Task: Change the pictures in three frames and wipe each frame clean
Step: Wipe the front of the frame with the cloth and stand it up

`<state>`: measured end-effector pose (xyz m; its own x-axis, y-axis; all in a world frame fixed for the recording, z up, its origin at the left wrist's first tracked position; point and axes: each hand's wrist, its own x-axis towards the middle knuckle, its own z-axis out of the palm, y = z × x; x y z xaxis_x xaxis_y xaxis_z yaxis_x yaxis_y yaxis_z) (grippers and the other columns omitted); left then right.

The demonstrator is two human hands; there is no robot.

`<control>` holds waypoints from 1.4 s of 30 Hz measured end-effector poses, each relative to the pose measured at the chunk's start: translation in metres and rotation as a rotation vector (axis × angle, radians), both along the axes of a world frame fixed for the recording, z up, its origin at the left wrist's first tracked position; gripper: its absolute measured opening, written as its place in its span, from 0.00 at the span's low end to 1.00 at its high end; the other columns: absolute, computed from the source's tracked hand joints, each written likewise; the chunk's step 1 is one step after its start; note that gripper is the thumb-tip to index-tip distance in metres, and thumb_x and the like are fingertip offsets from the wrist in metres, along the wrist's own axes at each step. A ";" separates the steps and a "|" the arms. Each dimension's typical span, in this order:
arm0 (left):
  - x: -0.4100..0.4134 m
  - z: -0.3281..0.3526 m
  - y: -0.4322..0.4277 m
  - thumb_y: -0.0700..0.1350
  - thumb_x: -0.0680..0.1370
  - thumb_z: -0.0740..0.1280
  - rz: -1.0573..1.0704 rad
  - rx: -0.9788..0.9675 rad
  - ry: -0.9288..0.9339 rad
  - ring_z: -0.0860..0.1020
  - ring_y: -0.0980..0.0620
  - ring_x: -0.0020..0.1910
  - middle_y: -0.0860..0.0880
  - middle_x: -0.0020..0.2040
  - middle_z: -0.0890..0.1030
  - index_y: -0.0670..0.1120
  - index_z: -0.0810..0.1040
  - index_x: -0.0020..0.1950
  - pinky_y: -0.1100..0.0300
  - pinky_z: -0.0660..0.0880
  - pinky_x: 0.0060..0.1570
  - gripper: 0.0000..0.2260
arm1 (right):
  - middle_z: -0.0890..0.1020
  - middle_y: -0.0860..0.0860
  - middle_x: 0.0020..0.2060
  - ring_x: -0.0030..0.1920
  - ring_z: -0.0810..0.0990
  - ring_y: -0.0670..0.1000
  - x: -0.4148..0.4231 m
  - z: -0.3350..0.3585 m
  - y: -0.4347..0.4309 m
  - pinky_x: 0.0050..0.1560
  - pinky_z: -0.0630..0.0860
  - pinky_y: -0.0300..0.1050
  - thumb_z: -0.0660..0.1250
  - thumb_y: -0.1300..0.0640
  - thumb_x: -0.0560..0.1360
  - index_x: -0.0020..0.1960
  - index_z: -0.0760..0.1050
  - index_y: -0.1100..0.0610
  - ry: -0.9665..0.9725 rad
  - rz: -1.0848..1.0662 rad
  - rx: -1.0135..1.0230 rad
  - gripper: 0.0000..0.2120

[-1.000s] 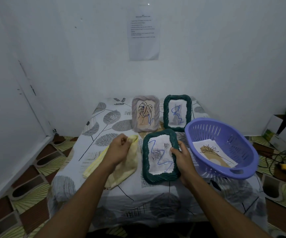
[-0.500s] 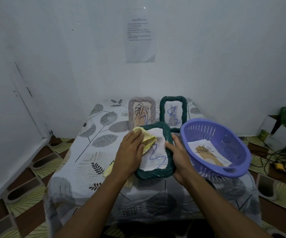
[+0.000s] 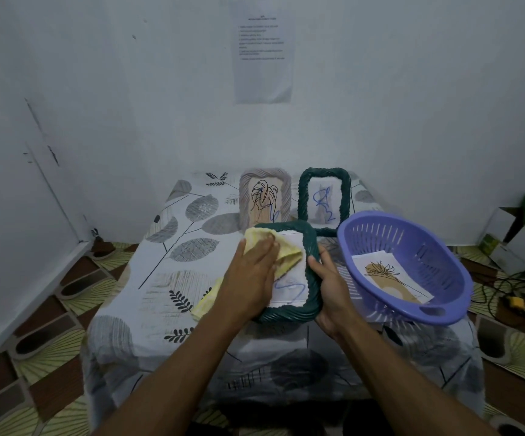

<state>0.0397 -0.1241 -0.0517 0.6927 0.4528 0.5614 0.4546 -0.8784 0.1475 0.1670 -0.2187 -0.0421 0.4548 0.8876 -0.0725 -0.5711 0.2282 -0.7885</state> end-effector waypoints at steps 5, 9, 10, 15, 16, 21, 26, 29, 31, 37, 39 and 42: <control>-0.010 -0.005 0.002 0.43 0.74 0.57 -0.017 0.121 0.080 0.74 0.49 0.66 0.46 0.68 0.75 0.44 0.74 0.67 0.41 0.54 0.72 0.22 | 0.82 0.57 0.59 0.57 0.81 0.60 0.003 -0.006 -0.007 0.58 0.78 0.58 0.55 0.63 0.82 0.66 0.72 0.52 0.005 0.047 0.013 0.16; -0.006 0.003 0.000 0.37 0.71 0.60 -0.035 0.138 0.033 0.76 0.45 0.63 0.42 0.66 0.76 0.40 0.76 0.65 0.41 0.56 0.71 0.22 | 0.82 0.58 0.58 0.58 0.80 0.61 0.002 -0.007 -0.001 0.61 0.75 0.62 0.55 0.64 0.81 0.66 0.71 0.55 0.022 0.014 0.016 0.16; -0.005 -0.001 -0.008 0.37 0.70 0.61 -0.098 0.171 0.047 0.77 0.46 0.63 0.42 0.65 0.77 0.40 0.76 0.64 0.38 0.59 0.69 0.22 | 0.81 0.59 0.59 0.58 0.79 0.62 0.005 -0.007 -0.001 0.62 0.74 0.63 0.55 0.64 0.81 0.67 0.71 0.55 0.033 0.000 0.016 0.16; -0.018 -0.011 -0.009 0.41 0.72 0.57 0.005 0.173 0.082 0.73 0.48 0.67 0.45 0.69 0.73 0.43 0.73 0.68 0.40 0.53 0.73 0.23 | 0.82 0.59 0.57 0.54 0.81 0.61 0.002 -0.008 -0.003 0.54 0.79 0.59 0.54 0.64 0.81 0.67 0.70 0.55 0.062 0.017 0.047 0.16; -0.017 -0.007 -0.006 0.41 0.72 0.56 0.048 0.158 0.071 0.73 0.47 0.67 0.44 0.69 0.73 0.43 0.73 0.68 0.40 0.51 0.73 0.24 | 0.82 0.59 0.57 0.54 0.81 0.61 -0.001 -0.007 -0.002 0.55 0.79 0.59 0.54 0.64 0.81 0.66 0.71 0.54 0.063 0.021 0.056 0.16; -0.015 -0.016 -0.029 0.39 0.71 0.58 -0.234 0.113 0.041 0.73 0.48 0.67 0.46 0.69 0.74 0.45 0.74 0.67 0.36 0.52 0.71 0.23 | 0.83 0.57 0.57 0.55 0.81 0.61 0.008 -0.002 0.003 0.57 0.77 0.60 0.54 0.63 0.81 0.66 0.72 0.51 0.037 -0.036 0.016 0.17; -0.022 -0.019 -0.026 0.42 0.73 0.59 -0.287 0.114 0.133 0.68 0.55 0.71 0.53 0.72 0.70 0.50 0.71 0.70 0.37 0.50 0.71 0.24 | 0.83 0.57 0.56 0.55 0.81 0.62 0.012 -0.005 -0.001 0.58 0.76 0.61 0.54 0.63 0.82 0.66 0.71 0.52 0.023 -0.019 -0.019 0.16; -0.017 -0.005 -0.010 0.43 0.74 0.57 -0.104 0.040 0.099 0.68 0.53 0.71 0.52 0.73 0.69 0.51 0.70 0.71 0.40 0.45 0.73 0.24 | 0.82 0.60 0.57 0.54 0.81 0.62 0.007 -0.004 -0.001 0.59 0.75 0.63 0.54 0.63 0.81 0.65 0.71 0.54 0.062 0.036 0.015 0.15; -0.016 -0.003 -0.012 0.43 0.75 0.55 -0.132 -0.004 0.092 0.67 0.53 0.72 0.52 0.72 0.70 0.50 0.71 0.70 0.41 0.42 0.73 0.24 | 0.82 0.60 0.57 0.53 0.81 0.62 0.008 -0.002 -0.001 0.58 0.76 0.62 0.54 0.64 0.81 0.64 0.72 0.54 0.046 0.041 0.013 0.15; -0.018 -0.020 -0.020 0.42 0.74 0.55 -0.170 0.032 0.122 0.66 0.54 0.73 0.53 0.74 0.67 0.51 0.67 0.73 0.39 0.41 0.72 0.26 | 0.83 0.57 0.56 0.51 0.82 0.59 0.011 -0.010 -0.009 0.52 0.79 0.56 0.54 0.64 0.81 0.64 0.73 0.53 0.033 0.067 0.000 0.16; -0.015 -0.014 -0.013 0.43 0.74 0.52 -0.042 -0.074 0.043 0.68 0.51 0.72 0.51 0.73 0.69 0.50 0.70 0.71 0.43 0.38 0.73 0.25 | 0.82 0.58 0.57 0.52 0.82 0.60 0.006 -0.014 -0.008 0.55 0.78 0.59 0.54 0.63 0.81 0.65 0.72 0.54 0.043 0.083 0.000 0.16; -0.012 -0.018 -0.024 0.42 0.77 0.56 -0.188 -0.105 0.094 0.65 0.54 0.73 0.54 0.73 0.68 0.51 0.71 0.71 0.39 0.39 0.73 0.22 | 0.82 0.58 0.58 0.54 0.81 0.61 0.009 -0.017 -0.005 0.57 0.76 0.60 0.55 0.63 0.81 0.67 0.71 0.54 0.063 0.049 0.004 0.16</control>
